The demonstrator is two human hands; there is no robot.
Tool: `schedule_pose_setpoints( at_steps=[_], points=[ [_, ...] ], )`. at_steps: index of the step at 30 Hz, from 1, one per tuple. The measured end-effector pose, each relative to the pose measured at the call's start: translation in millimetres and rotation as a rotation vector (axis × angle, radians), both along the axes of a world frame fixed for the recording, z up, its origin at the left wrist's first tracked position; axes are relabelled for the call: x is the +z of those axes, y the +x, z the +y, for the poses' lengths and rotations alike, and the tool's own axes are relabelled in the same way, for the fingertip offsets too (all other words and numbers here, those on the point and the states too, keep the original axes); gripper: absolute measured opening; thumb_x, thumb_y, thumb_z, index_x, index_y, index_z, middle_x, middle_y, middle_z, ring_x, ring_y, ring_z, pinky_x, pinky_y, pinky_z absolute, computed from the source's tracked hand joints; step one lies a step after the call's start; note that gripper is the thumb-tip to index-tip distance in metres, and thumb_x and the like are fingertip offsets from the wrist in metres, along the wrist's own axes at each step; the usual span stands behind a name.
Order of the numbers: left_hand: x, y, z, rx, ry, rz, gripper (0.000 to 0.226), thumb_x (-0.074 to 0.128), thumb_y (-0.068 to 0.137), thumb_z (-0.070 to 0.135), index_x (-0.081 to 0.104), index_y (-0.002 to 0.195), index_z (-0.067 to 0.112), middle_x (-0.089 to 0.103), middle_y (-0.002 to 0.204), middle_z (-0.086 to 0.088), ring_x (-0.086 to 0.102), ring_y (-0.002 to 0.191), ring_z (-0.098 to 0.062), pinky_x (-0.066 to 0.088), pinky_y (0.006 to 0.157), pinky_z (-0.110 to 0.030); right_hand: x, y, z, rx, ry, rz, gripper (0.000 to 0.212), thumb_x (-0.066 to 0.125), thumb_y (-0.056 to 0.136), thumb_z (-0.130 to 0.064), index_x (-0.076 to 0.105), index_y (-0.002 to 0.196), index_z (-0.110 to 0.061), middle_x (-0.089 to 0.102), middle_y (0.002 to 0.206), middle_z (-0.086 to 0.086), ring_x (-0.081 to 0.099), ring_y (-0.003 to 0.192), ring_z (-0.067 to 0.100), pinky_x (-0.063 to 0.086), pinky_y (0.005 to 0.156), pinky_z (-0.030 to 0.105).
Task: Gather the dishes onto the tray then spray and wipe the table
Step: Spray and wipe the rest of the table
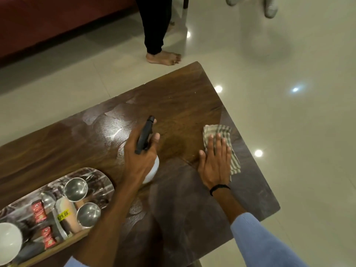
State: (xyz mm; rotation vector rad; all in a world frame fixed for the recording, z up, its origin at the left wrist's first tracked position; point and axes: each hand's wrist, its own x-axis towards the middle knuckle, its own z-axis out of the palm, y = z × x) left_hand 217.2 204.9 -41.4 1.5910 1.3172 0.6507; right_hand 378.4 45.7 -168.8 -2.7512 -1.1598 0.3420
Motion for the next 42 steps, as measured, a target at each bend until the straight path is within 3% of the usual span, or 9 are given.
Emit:
schedule_pose_setpoints(
  at_steps=[3, 9, 14, 20, 24, 28, 32, 37, 42],
  points=[
    [-1, 6, -31, -0.018, -0.115, 0.026, 0.025, 0.077, 0.086, 0.02, 0.072, 0.11, 0.019, 0.073, 0.093, 0.014, 0.067, 0.087, 0.008, 0.045, 0.074, -0.002, 1, 11, -34, -0.096, -0.01, -0.021, 0.062, 0.026, 0.103, -0.045, 0.019, 0.158, -0.017, 0.017, 0.165, 0.01, 0.012, 0.153, 0.029, 0.01, 0.124, 0.05],
    [-23, 17, -71, -0.041, -0.368, 0.182, 0.026, 0.084, 0.07, 0.047, 0.069, 0.075, 0.027, 0.062, 0.056, 0.013, 0.059, 0.054, 0.004, 0.043, 0.052, -0.01, 0, 19, -49, -0.152, -0.011, -0.016, 0.062, 0.026, 0.103, -0.045, 0.02, 0.158, -0.017, 0.018, 0.165, 0.01, 0.012, 0.154, 0.029, 0.011, 0.124, 0.052],
    [-28, 28, -90, -0.017, -0.405, 0.312, 0.053, 0.07, 0.077, 0.066, 0.059, 0.056, 0.018, 0.055, 0.047, 0.005, 0.059, 0.051, -0.011, 0.043, 0.053, -0.025, 0, 19, -49, -0.16, -0.009, -0.025, 0.06, 0.027, 0.104, -0.044, 0.022, 0.157, -0.017, 0.017, 0.165, 0.008, 0.01, 0.154, 0.027, 0.012, 0.124, 0.052],
    [-27, 42, -94, -0.024, -0.41, 0.294, 0.053, 0.065, 0.075, 0.072, 0.074, 0.078, 0.019, 0.07, 0.064, -0.001, 0.068, 0.064, -0.014, 0.056, 0.063, -0.035, 0, 20, -48, -0.163, -0.004, -0.023, 0.06, 0.026, 0.103, -0.044, 0.023, 0.157, -0.018, 0.018, 0.165, 0.008, 0.011, 0.154, 0.027, 0.012, 0.124, 0.052],
    [-24, 45, -94, 0.03, -0.349, 0.305, 0.057, 0.062, 0.076, 0.073, 0.069, 0.067, 0.017, 0.065, 0.057, 0.0, 0.065, 0.059, -0.012, 0.049, 0.057, -0.029, 2, 21, -47, -0.186, 0.016, -0.005, 0.059, 0.028, 0.103, -0.045, 0.025, 0.156, -0.019, 0.019, 0.164, 0.011, 0.014, 0.153, 0.028, 0.013, 0.123, 0.052],
    [-27, 45, -92, 0.008, -0.364, 0.272, 0.067, 0.052, 0.071, 0.081, 0.074, 0.073, 0.018, 0.071, 0.063, 0.001, 0.067, 0.063, -0.009, 0.056, 0.065, -0.033, 4, 27, -38, -0.226, 0.012, -0.007, 0.06, 0.029, 0.103, -0.046, 0.026, 0.156, -0.018, 0.019, 0.164, 0.013, 0.015, 0.153, 0.028, 0.013, 0.123, 0.05],
    [-23, 40, -92, 0.09, -0.383, 0.25, 0.067, 0.056, 0.071, 0.077, 0.075, 0.074, 0.014, 0.07, 0.061, -0.006, 0.068, 0.059, -0.013, 0.054, 0.062, -0.033, 6, 54, 2, -0.26, -0.002, 0.015, 0.062, 0.027, 0.104, -0.046, 0.019, 0.158, -0.018, 0.018, 0.165, 0.012, 0.014, 0.153, 0.029, 0.012, 0.123, 0.051],
    [-21, 25, -98, 0.163, -0.423, 0.221, 0.063, 0.061, 0.071, 0.073, 0.073, 0.071, 0.011, 0.069, 0.06, -0.01, 0.065, 0.05, -0.023, 0.055, 0.054, -0.042, 4, 75, 103, -0.126, 0.046, 0.066, 0.066, 0.02, 0.102, -0.053, 0.014, 0.158, -0.02, 0.011, 0.167, 0.009, 0.008, 0.154, 0.029, 0.011, 0.123, 0.053],
    [-20, 12, -101, 0.248, -0.433, 0.263, 0.049, 0.063, 0.075, 0.072, 0.075, 0.067, 0.025, 0.073, 0.062, 0.004, 0.066, 0.055, -0.021, 0.059, 0.065, -0.047, 13, -4, 64, 0.383, 0.039, 0.105, 0.063, 0.027, 0.103, -0.052, 0.014, 0.159, -0.025, 0.013, 0.167, 0.003, 0.004, 0.155, 0.026, 0.013, 0.122, 0.053]
  ],
)
